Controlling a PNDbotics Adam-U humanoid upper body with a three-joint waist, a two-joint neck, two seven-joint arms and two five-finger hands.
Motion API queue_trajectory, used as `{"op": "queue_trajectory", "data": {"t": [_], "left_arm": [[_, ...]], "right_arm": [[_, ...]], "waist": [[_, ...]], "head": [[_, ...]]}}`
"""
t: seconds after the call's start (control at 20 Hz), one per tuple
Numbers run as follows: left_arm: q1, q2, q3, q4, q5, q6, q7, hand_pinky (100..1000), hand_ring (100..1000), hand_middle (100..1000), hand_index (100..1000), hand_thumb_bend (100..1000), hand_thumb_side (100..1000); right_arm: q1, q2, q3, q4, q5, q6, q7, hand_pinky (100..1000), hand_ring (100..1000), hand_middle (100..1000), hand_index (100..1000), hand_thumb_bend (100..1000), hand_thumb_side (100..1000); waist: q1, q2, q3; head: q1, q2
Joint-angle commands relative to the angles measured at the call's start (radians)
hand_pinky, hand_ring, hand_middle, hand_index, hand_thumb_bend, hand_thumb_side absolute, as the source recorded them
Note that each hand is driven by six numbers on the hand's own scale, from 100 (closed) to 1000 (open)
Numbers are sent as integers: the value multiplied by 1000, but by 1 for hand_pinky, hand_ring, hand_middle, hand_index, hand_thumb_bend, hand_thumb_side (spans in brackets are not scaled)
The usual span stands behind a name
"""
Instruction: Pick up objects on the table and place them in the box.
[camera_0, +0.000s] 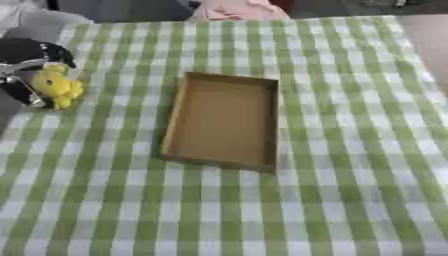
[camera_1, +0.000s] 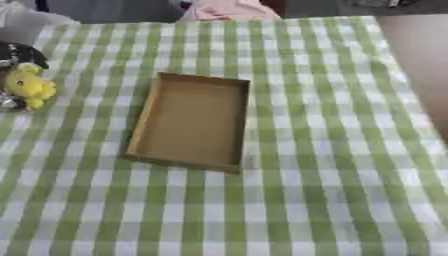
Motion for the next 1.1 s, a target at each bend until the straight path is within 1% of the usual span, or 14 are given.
{"op": "queue_trajectory", "data": {"t": [0.05, 0.1, 0.25, 0.4, 0.55, 0.65, 0.75, 0.8, 0.9, 1.1], "left_arm": [[-20, 17, 10, -1, 24, 17, -3, 618, 793, 829, 850, 518, 100], [-19, 14, 11, 3, 30, 21, -6, 610, 788, 822, 845, 500, 100], [-17, 7, 9, 12, 42, 28, -20, 600, 781, 805, 829, 496, 100], [-17, 3, 2, 20, 31, 30, -38, 593, 774, 798, 822, 502, 100], [-16, 2, -4, 30, 4, 41, -45, 598, 780, 816, 839, 530, 100], [-15, 2, -5, 38, -14, 48, -45, 562, 746, 804, 829, 526, 100], [-13, 1, -4, 46, -23, 52, -41, 529, 710, 767, 800, 507, 100], [-13, 0, -3, 48, -23, 52, -37, 491, 668, 734, 767, 488, 100], [-12, -1, -1, 52, -19, 50, -32, 454, 630, 700, 737, 474, 100], [-11, -3, -1, 56, -10, 54, -21, 392, 585, 651, 690, 443, 100]], "right_arm": [[-5, -15, -3, -19, -4, -1, 4, 798, 704, 583, 855, 100, 722], [-5, -14, -3, -19, -4, -1, 4, 798, 704, 583, 855, 100, 722], [-5, -12, -4, -19, -3, 0, 5, 798, 704, 583, 855, 100, 723], [-4, -11, -4, -19, -4, -1, 5, 799, 704, 583, 855, 100, 722], [-5, -10, -4, -19, -5, 0, 6, 799, 704, 583, 855, 100, 722], [-5, -10, -5, -19, -6, 0, 6, 799, 704, 582, 855, 100, 722], [-5, -9, -4, -19, -6, 1, 8, 799, 705, 582, 855, 100, 724], [-5, -9, -4, -19, -6, 2, 9, 799, 705, 582, 855, 100, 724], [-5, -7, -3, -19, -6, 3, 10, 800, 705, 582, 855, 100, 725], [-5, -7, -4, -19, -7, 4, 12, 800, 705, 582, 856, 100, 724]], "waist": [[-2, -14, -1], [-2, -14, -2], [-2, -12, -4], [-2, -11, -6], [-1, -11, -7], [-1, -11, -8], [0, -11, -9], [0, -11, -9], [0, -11, -9], [1, -12, -11]], "head": [[2, -10], [3, -11], [4, -13], [5, -12], [5, -14], [5, -15], [5, -15], [5, -15], [5, -16], [4, -17]]}}
